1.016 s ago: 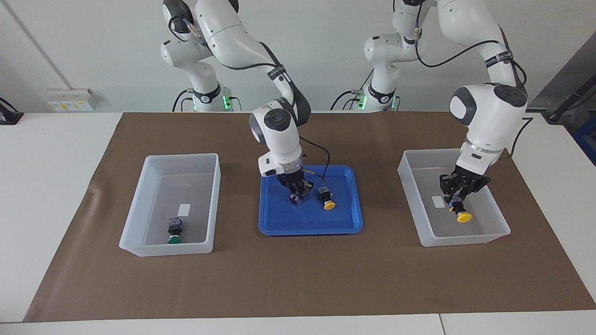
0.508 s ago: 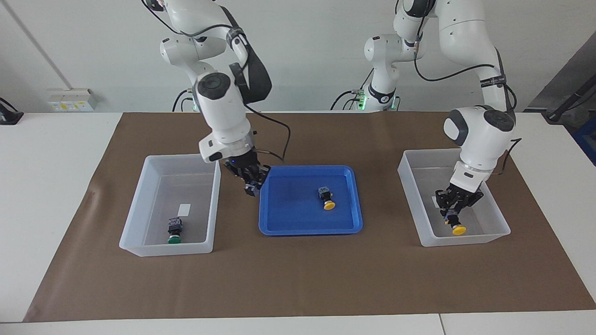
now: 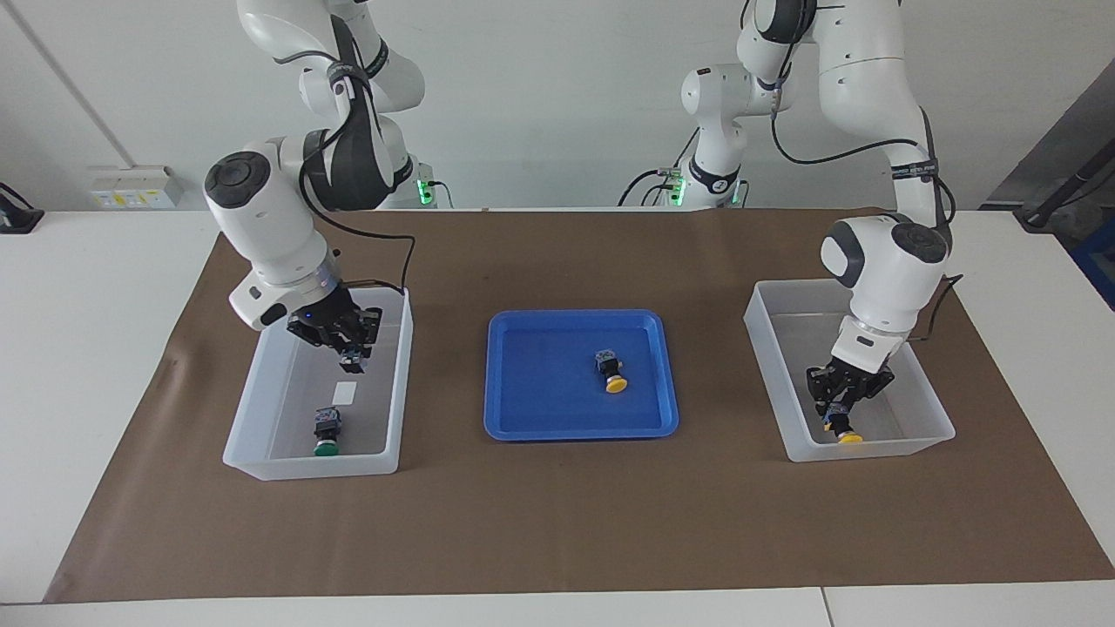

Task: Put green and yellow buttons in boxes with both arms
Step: 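Lower the second green button into the box and open the right gripper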

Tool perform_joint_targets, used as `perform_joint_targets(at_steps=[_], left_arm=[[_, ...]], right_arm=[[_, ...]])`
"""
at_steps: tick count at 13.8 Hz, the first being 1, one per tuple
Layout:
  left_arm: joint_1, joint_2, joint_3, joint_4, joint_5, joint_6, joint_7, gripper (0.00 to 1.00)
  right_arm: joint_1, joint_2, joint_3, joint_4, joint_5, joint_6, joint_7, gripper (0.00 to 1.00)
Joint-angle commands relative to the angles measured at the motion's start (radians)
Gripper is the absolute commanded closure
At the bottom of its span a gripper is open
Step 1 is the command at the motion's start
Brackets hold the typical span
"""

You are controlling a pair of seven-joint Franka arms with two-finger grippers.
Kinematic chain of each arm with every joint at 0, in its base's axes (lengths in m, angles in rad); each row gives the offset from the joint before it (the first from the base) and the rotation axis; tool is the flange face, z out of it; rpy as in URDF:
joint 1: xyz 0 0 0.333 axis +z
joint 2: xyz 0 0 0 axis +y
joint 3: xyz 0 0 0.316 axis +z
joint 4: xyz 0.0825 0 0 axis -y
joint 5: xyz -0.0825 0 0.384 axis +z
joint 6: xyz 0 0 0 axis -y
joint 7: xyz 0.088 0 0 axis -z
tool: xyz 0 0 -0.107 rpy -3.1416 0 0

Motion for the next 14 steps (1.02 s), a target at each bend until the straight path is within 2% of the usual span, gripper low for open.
perform_joint_targets(at_steps=[1,4,6,8,9,10,11,12,14], left_arm=[[-0.001,0.004,0.001,0.002,0.01,0.019,0.012,0.0],[-0.002,-0.016,0.003,0.017,0.01,0.001,0.003,0.0],[-0.015,-0.069,0.003,0.019,0.01,-0.036,-0.002,0.0],[-0.03,-0.121,0.003,0.042,0.01,-0.143,-0.006,0.0],[-0.047,-0.149,0.003,0.047,0.012,-0.187,-0.017,0.0],[-0.068,-0.164,0.003,0.048,0.014,-0.217,-0.037,0.0],[-0.097,-0.171,0.004,0.053,0.018,-0.231,-0.075,0.0],[-0.133,-0.169,0.003,0.054,0.023,-0.222,-0.129,0.0],[-0.189,-0.171,0.0,0.042,0.023,-0.217,-0.184,0.0]], right_arm=[[-0.042,-0.027,0.017,-0.117,-0.014,0.109,-0.143,1.0],[-0.044,-0.016,0.015,-0.19,-0.014,0.221,-0.167,1.0],[-0.046,0.01,0.017,-0.213,-0.014,0.284,-0.17,1.0],[-0.052,0.024,0.017,-0.218,-0.014,0.311,-0.162,0.72],[-0.05,0.025,0.017,-0.218,-0.013,0.312,-0.156,0.42],[-0.052,0.025,0.017,-0.218,-0.014,0.312,-0.156,0.18],[-0.052,0.025,0.017,-0.215,-0.013,0.31,-0.155,0.06],[-0.05,0.022,0.017,-0.208,-0.013,0.308,-0.151,0.0],[-0.049,0.004,0.015,-0.162,-0.013,0.287,-0.144,0.0]])
